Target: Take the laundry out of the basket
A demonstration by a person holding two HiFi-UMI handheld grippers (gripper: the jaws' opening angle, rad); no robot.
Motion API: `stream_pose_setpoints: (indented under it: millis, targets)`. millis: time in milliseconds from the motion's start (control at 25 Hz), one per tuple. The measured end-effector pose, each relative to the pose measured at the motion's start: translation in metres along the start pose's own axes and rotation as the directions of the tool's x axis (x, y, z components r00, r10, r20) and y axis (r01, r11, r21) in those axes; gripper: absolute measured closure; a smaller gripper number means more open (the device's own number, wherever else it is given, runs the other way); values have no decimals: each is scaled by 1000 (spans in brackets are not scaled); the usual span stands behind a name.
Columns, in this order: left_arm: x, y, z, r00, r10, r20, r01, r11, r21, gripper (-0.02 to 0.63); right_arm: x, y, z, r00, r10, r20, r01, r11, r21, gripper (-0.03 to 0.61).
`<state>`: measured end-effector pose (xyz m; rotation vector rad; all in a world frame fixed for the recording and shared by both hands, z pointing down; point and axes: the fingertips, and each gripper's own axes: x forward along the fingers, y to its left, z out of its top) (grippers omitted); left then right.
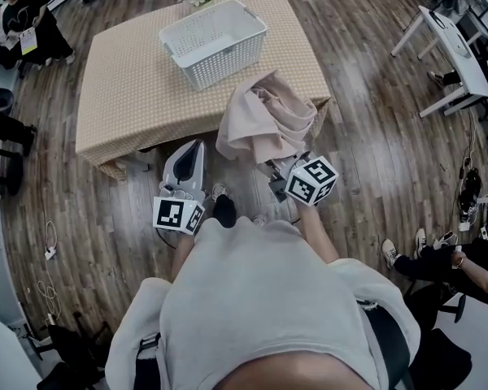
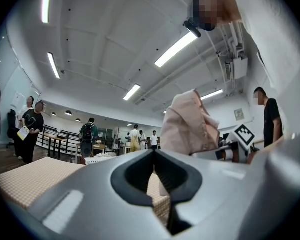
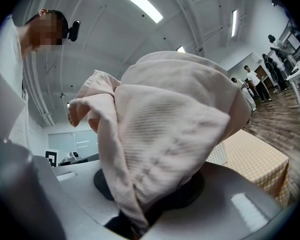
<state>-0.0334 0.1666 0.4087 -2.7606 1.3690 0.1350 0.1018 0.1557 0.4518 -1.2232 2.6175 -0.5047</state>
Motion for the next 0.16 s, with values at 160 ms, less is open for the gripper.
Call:
stream_pose_setpoints:
  millis: [160]
  targets:
    - [0,2,1,1000,2,0,-2,1000,0,603,2,0,0,1000,2,-4,-2,1000,-3,453]
